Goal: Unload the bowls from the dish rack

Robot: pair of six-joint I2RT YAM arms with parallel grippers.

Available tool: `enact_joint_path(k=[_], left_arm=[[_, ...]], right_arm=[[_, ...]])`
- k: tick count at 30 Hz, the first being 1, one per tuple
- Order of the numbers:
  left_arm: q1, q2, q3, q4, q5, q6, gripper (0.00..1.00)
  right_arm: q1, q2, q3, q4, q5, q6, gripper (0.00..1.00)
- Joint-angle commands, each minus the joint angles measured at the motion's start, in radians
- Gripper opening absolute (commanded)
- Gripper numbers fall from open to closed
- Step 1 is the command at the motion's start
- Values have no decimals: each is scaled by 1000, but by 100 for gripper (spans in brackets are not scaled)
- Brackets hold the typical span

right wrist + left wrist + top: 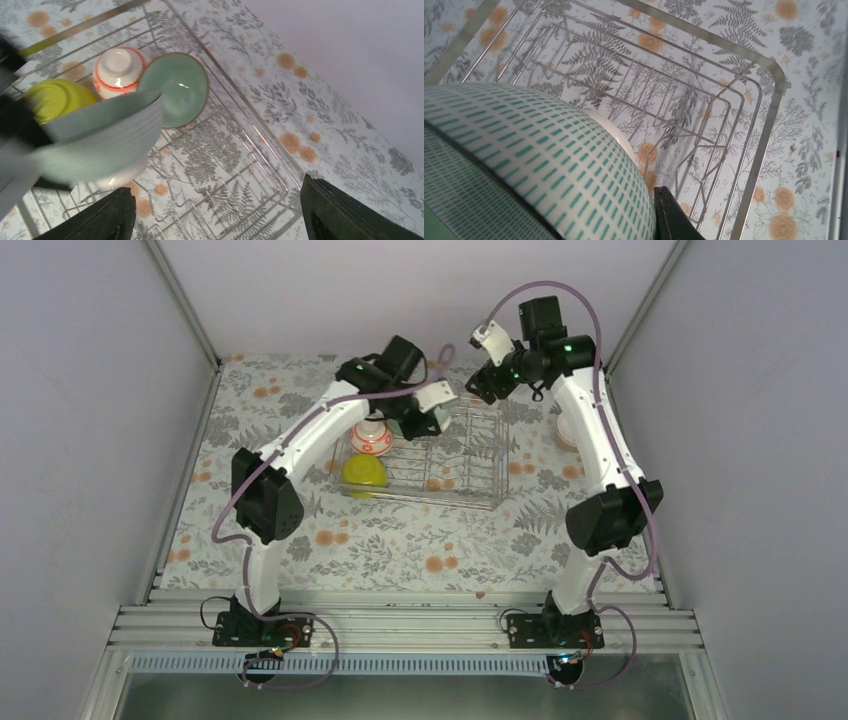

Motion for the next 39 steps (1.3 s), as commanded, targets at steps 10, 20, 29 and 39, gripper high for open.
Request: enact_joint_path(k=[10,20,29,39], left_arm=[[-243,-129,-209,178,-714,-33,2],[-445,-103,-330,341,-1178,114,2],[-507,-54,-418,516,-1369,310,2],[-507,-1,-408,577,-1394,424,2]], right_arm=[[-188,138,203,-172,-89,-81,79],[-187,179,184,-182,-136,-149,77],[-147,143,133,-194,-123,-247,76],[-67,73,23,-113,-25,-271,75]])
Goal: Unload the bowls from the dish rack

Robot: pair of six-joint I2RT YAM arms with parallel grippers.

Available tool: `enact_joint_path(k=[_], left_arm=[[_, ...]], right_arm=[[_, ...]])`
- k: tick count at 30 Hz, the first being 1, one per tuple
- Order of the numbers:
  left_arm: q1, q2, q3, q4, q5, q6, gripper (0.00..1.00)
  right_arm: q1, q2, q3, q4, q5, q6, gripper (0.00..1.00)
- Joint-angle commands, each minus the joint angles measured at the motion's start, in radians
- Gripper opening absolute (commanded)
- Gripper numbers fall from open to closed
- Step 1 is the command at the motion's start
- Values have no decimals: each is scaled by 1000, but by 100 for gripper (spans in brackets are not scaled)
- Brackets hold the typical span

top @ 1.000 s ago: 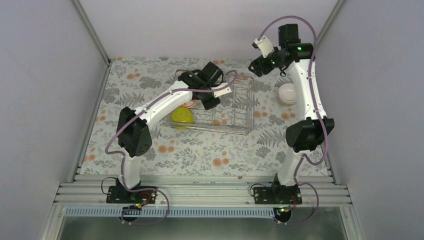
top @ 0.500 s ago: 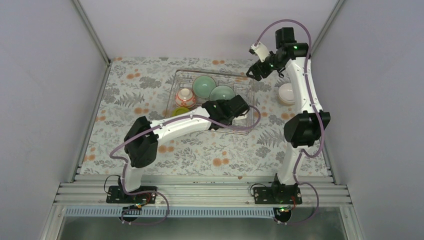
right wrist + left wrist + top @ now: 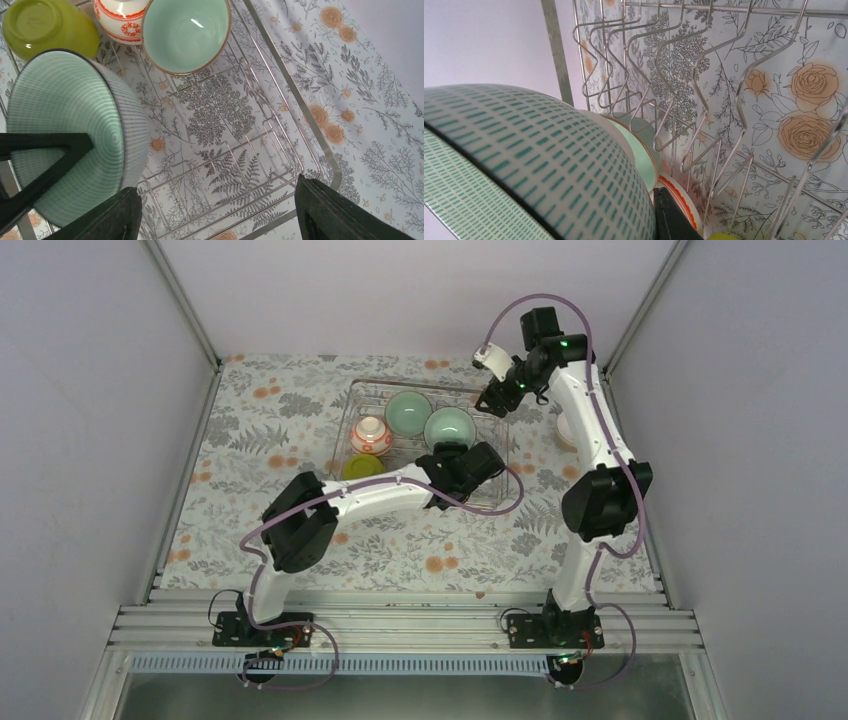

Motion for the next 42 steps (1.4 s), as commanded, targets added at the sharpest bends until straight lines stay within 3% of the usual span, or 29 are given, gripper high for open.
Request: enact_joint_path(k=[1,5,12,23,37,42], left_arm=[[-5,11,7,73,-71,79,2],[-4,20,24,45,-33,91,2],[15,7,24,12,33,140,2],[22,-18,46,-15,102,227,2],[37,-168,-85,130,133,405,2],[40,-155,-62,112,134,413,2]], right_arm=[[43,-95,-70,60,62,-33,75],[79,-112,-103,75,149,-26,76],[117,-149,-131,44,170,-66,75],[154,-65,-67,-35,220,-78,72],[152,-35,-106,-35,144,-67,72],[152,-22,-87,-36,141,-62,64]])
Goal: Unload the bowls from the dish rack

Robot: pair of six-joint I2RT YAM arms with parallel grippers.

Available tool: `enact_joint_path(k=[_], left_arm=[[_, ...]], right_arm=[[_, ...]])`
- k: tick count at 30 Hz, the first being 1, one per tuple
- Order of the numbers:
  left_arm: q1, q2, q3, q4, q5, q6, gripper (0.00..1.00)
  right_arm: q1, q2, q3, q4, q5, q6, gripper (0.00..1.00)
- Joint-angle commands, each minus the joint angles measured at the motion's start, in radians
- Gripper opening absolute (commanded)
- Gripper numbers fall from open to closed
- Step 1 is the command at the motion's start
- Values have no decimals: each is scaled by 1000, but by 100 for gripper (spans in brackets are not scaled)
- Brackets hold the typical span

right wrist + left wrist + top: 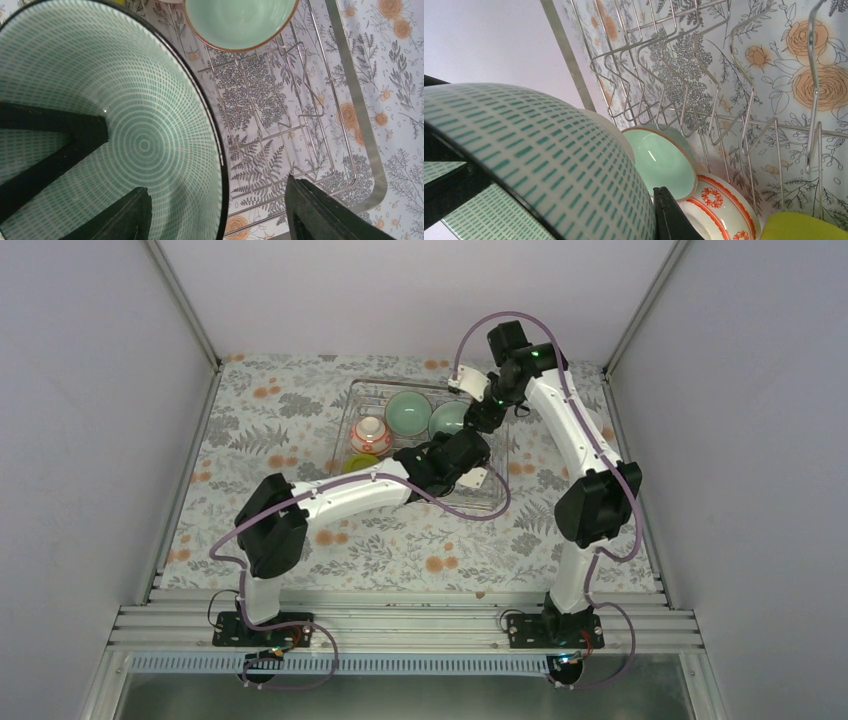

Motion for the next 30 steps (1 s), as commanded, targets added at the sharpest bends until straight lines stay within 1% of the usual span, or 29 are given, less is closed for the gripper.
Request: enact_joint_path(k=[1,7,11,15,24,25,26,28,30], left_arm=[[5,-15,29,34,-16,23,2],[3,9,67,7,-12,9,2],[5,21,78,-5,-7,-5,2],[6,30,64,30,-21,1,2],[26,65,61,124,-85,38,3],[30,68,63,127,-90,42,5],[33,72,64,137,-98,48,13],[37,76,64,158,-103,51,36],[40,75,64,179,-106,56,53]], right_arm=[[5,24,24,-11,-18,5,59],[5,46,84,-12,13,31,41],[5,48,75,-12,28,40,23],[5,43,60,-12,21,44,4],[5,27,20,-12,16,43,4],[6,26,18,-12,17,44,4],[6,25,15,-12,17,45,4],[5,24,11,-13,12,48,4],[6,22,4,-13,6,48,4]])
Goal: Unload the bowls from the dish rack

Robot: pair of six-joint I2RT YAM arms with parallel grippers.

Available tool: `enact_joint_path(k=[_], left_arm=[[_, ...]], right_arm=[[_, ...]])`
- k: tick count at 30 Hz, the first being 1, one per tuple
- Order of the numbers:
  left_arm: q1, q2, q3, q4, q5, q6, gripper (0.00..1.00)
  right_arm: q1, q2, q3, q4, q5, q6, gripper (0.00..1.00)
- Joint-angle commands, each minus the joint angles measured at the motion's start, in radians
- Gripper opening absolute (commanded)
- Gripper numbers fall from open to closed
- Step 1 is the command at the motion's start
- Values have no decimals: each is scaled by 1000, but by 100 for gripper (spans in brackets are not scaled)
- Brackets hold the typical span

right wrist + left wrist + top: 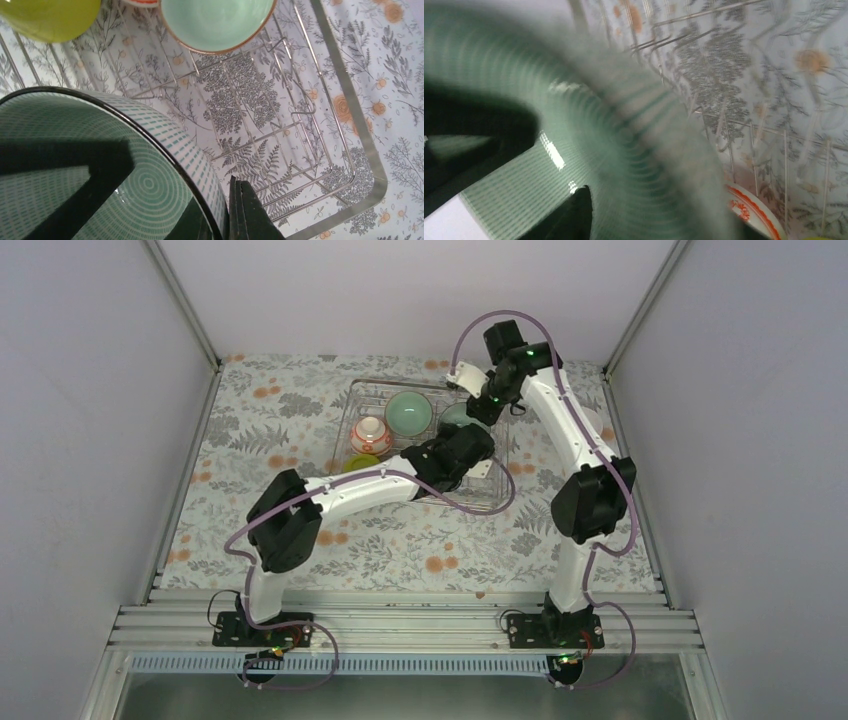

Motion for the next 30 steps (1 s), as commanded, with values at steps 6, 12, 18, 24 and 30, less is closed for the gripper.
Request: enact_joint_path(k=[6,12,18,24,30], left_arm=[[36,4,22,155,-83,62,83],[19,-10,71,62,-96,9,100],[-4,-63,71,20,-133,-2,100],[-38,-132,76,-61,-162,-42,100],[-47,-217,37,-105,-168,-85,100]], right_arm=[[-2,-16,-38,-48,-23,-50,4],[-13,43,69,-46,23,19,4],[-20,89,122,-46,55,51,4],[-64,134,193,-33,65,96,4],[-140,151,272,-22,62,127,4]])
